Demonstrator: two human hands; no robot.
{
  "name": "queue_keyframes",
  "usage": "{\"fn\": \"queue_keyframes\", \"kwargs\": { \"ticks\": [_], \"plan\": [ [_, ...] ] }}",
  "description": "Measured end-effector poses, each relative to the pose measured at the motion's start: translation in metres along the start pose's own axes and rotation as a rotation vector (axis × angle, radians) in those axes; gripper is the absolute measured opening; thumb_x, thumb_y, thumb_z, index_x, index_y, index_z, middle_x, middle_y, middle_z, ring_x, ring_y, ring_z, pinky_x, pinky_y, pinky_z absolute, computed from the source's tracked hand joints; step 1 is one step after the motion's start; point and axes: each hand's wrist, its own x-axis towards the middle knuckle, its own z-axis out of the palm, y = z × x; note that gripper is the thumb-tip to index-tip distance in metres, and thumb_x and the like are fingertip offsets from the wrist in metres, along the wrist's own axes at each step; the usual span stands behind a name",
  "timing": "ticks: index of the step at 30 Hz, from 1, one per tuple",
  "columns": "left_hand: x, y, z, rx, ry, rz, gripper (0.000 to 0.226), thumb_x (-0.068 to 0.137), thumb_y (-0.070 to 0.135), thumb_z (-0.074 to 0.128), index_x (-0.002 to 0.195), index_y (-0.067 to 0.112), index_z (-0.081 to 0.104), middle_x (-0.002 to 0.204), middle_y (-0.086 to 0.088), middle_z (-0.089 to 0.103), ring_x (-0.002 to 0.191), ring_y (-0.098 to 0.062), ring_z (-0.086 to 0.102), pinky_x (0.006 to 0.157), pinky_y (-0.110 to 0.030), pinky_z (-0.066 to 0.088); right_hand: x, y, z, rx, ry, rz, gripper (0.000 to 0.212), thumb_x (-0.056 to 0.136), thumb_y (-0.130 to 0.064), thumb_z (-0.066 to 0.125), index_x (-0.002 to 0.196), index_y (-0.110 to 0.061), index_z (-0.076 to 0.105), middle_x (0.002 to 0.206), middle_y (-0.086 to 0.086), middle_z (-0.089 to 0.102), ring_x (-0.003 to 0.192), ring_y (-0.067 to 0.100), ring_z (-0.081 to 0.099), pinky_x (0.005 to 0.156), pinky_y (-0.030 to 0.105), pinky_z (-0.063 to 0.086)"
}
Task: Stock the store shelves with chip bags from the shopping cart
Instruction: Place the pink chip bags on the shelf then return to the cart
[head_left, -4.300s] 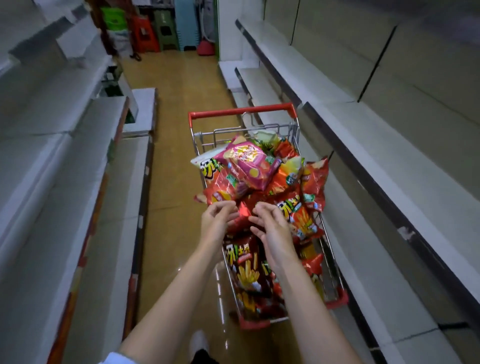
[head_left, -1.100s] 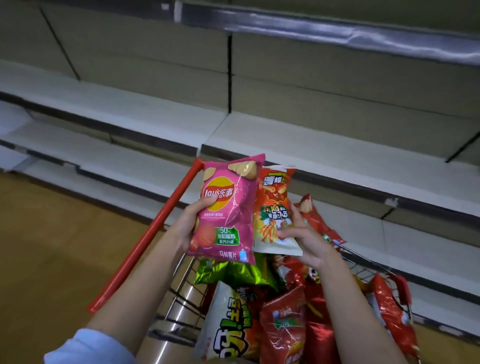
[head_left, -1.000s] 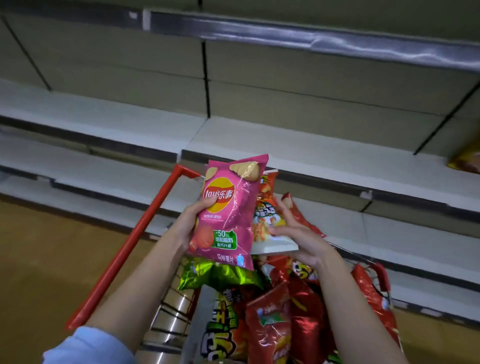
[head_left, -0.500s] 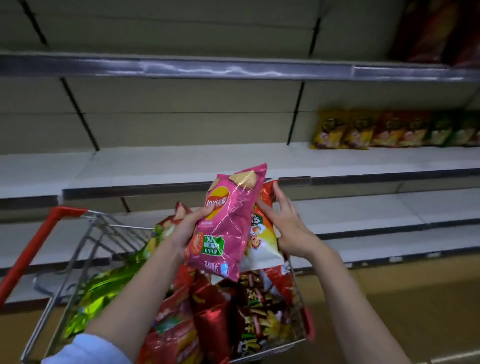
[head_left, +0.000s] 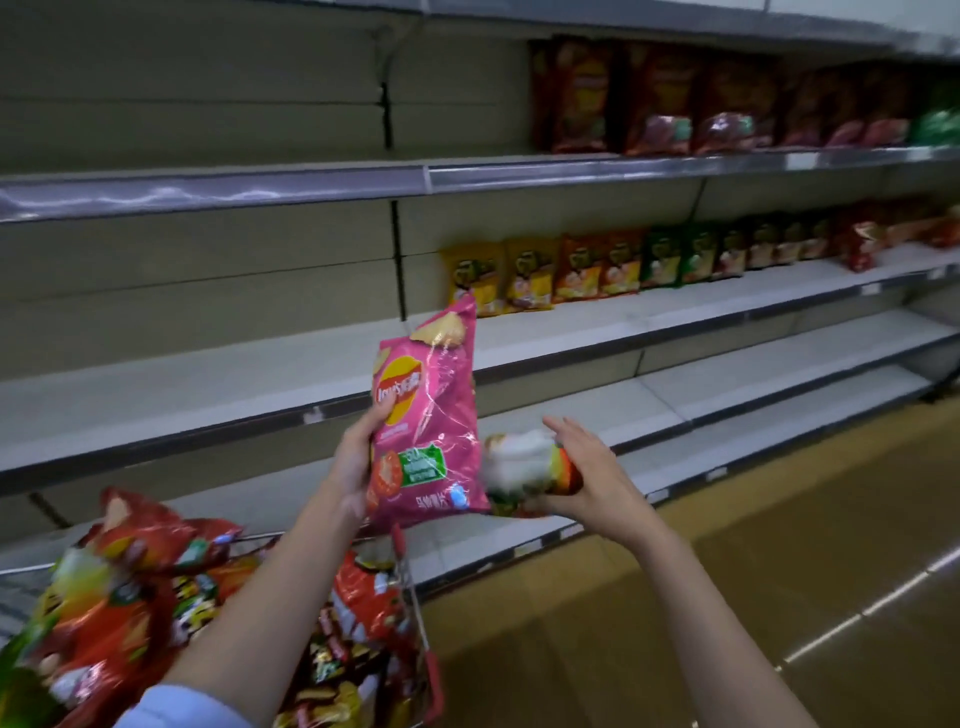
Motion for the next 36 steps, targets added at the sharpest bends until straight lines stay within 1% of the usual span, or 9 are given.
{"fn": "queue_keyframes", "kwargs": {
  "ticks": [2,4,8,11,14,21,27,31,36],
  "plan": [
    [0.016,-0.002,0.022,-0.001,-0.001,0.031,0.043,0.065,0.038,0.065,0.098,0.011,0.057,0.067,-0.003,0.072,0.056,-0.018,0.069,0.054,-0.029,0.058,-0.017,0.023,-0.018,0.366,0.054,0.209,0.061,0.078,-0.037,0.077,0.13,-0.027,0.046,0.125,-0.009,0.057,0.113,0.009,0.058,0.086,0.028,0.054],
    [0.034,-0.008,0.038,0.06,-0.015,0.011,0.046,0.067,0.038,0.064,0.105,0.013,0.058,0.073,-0.004,0.073,0.061,-0.019,0.07,0.062,-0.034,0.057,-0.026,0.044,-0.029,0.637,0.155,0.335,0.05,0.079,-0.035,0.074,0.122,-0.021,0.054,0.106,-0.004,0.07,0.089,0.008,0.069,0.066,0.016,0.053],
    [0.068,-0.033,0.079,0.307,-0.102,-0.095,0.085,0.043,0.044,0.089,0.115,0.013,0.056,0.08,-0.008,0.075,0.067,-0.022,0.072,0.06,-0.035,0.058,-0.025,0.088,-0.043,0.943,0.306,0.465,0.069,0.064,-0.05,0.075,0.122,-0.018,0.055,0.104,0.002,0.073,0.094,0.018,0.07,0.083,0.032,0.054],
    [0.099,-0.053,0.103,0.384,-0.146,-0.143,0.062,0.06,0.036,0.076,0.115,0.013,0.056,0.079,-0.007,0.075,0.066,-0.021,0.072,0.057,-0.033,0.059,-0.016,0.114,-0.05,0.951,0.361,0.567,0.105,0.049,-0.077,0.076,0.133,-0.022,0.045,0.12,0.002,0.067,0.109,0.022,0.065,0.101,0.047,0.047],
    [0.137,-0.065,0.12,0.401,-0.149,-0.179,0.05,0.065,0.033,0.069,0.109,0.014,0.057,0.081,-0.008,0.075,0.068,-0.022,0.072,0.064,-0.036,0.06,-0.004,0.144,-0.061,0.947,0.386,0.59,0.114,0.045,-0.086,0.071,0.137,-0.025,0.041,0.13,0.001,0.062,0.118,0.023,0.06,0.106,0.049,0.042],
    [0.226,-0.059,0.152,0.361,-0.157,-0.145,0.054,0.062,0.038,0.073,0.11,0.021,0.057,0.091,-0.008,0.075,0.082,-0.026,0.072,0.073,-0.041,0.057,0.073,0.182,-0.106,0.985,0.344,0.551,0.077,0.07,-0.064,0.068,0.129,-0.02,0.048,0.109,0.006,0.072,0.098,0.025,0.069,0.089,0.043,0.054],
    [0.298,-0.017,0.15,0.327,-0.072,-0.061,0.065,0.06,0.04,0.076,0.119,0.019,0.057,0.097,-0.01,0.075,0.085,-0.028,0.072,0.075,-0.042,0.057,0.171,0.196,-0.133,0.858,0.156,0.439,0.105,0.047,-0.058,0.089,0.134,-0.026,0.041,0.123,0.003,0.065,0.109,0.023,0.066,0.096,0.047,0.052],
    [0.323,-0.006,0.142,0.335,-0.013,-0.055,0.065,0.061,0.035,0.077,0.12,0.017,0.057,0.097,-0.01,0.075,0.083,-0.027,0.072,0.072,-0.039,0.058,0.22,0.205,-0.137,0.841,0.122,0.418,0.079,0.063,-0.038,0.081,0.129,-0.025,0.041,0.115,0.0,0.065,0.1,0.019,0.067,0.074,0.032,0.057],
    [0.345,-0.002,0.129,0.303,0.121,-0.048,0.068,0.06,0.033,0.078,0.122,0.016,0.055,0.097,-0.012,0.074,0.081,-0.028,0.072,0.071,-0.04,0.057,0.269,0.233,-0.14,0.946,0.06,0.448,0.07,0.073,-0.034,0.08,0.132,-0.027,0.043,0.118,0.002,0.066,0.101,0.023,0.068,0.077,0.039,0.058]
  ]
}}
